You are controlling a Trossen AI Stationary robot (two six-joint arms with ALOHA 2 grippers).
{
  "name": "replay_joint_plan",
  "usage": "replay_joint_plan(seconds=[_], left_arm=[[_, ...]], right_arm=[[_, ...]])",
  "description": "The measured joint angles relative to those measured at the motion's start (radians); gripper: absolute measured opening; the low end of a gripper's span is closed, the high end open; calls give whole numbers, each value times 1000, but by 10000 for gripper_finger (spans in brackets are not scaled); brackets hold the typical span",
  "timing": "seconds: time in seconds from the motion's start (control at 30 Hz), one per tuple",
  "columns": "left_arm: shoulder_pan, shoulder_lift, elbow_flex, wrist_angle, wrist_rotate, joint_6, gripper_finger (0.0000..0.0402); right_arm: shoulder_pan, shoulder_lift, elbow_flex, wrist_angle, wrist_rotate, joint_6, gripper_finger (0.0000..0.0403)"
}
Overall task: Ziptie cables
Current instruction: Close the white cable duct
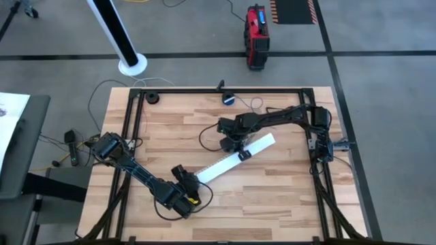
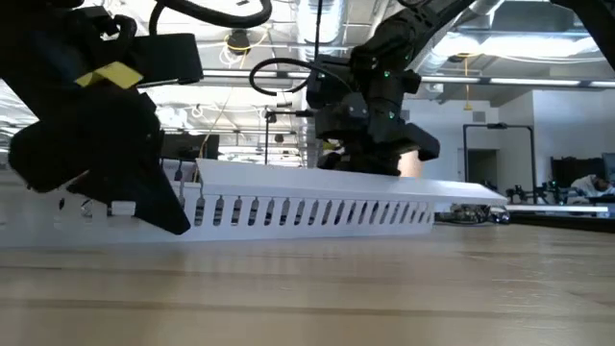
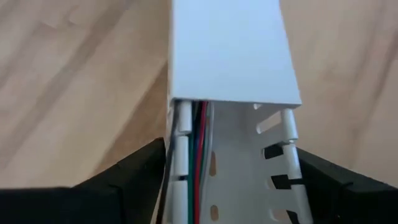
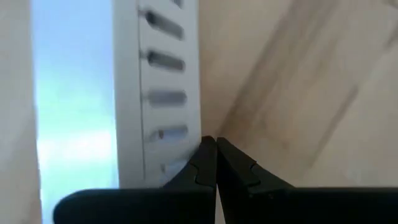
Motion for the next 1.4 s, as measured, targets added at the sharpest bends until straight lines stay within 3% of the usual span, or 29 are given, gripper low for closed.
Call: replay_joint_plan(seconds=[0.13,0.5,0.7,1.0,1.4], left_arm=[[2,0,0,-4,-9,49,268],[33,0,0,1,-26,-62,268],[35,0,0,38,-163,-91,268],[35,0,1,52,-265,-72,268],[43,0,-14,146,-229,26,268]], right_arm=[[23,-6,0,-22,-1,2,0],[15,-6,0,-64,-1,-3,0],[-17,-6,0,-94,-1,-3,0],[-77,-5,0,-95,-47,-2,0],[-103,-4,-1,-105,-113,29,0]])
